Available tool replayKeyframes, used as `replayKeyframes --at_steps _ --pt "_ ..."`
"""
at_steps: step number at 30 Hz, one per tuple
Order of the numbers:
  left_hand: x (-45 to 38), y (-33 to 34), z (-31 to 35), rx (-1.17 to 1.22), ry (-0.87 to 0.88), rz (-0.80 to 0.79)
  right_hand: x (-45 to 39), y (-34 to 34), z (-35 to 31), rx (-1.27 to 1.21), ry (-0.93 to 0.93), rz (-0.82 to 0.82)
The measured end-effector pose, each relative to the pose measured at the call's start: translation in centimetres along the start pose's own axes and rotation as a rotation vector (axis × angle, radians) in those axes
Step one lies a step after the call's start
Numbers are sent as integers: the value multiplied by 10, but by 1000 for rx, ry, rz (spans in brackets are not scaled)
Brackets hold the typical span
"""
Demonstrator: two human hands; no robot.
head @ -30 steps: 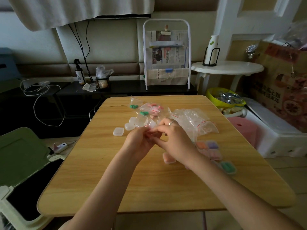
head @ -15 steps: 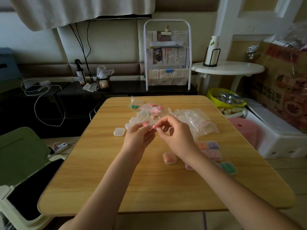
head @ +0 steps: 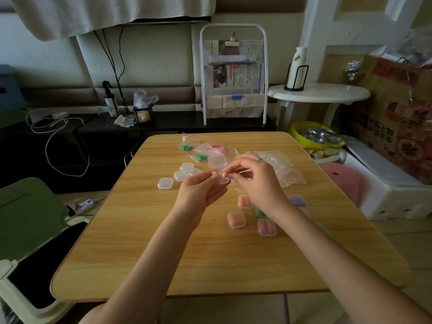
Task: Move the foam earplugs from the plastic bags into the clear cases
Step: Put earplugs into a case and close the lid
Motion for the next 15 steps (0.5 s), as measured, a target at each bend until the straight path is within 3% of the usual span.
replayKeyframes --at_steps 9,15 --pt "2 1 0 -88 -22 -31 -2 -6 4 189 -62 -99" --pt "3 1 1 -48 -53 -48 0 -6 3 186 -81 -74"
Point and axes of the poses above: each hand's wrist, its own x-axis away from the middle knuckle, its own y-axis out of the palm, z = x × y, the point moved 2 cm from there along -x, towards the middle knuckle, and after that the axes turned 3 degrees about -z, right-handed, at the moved point
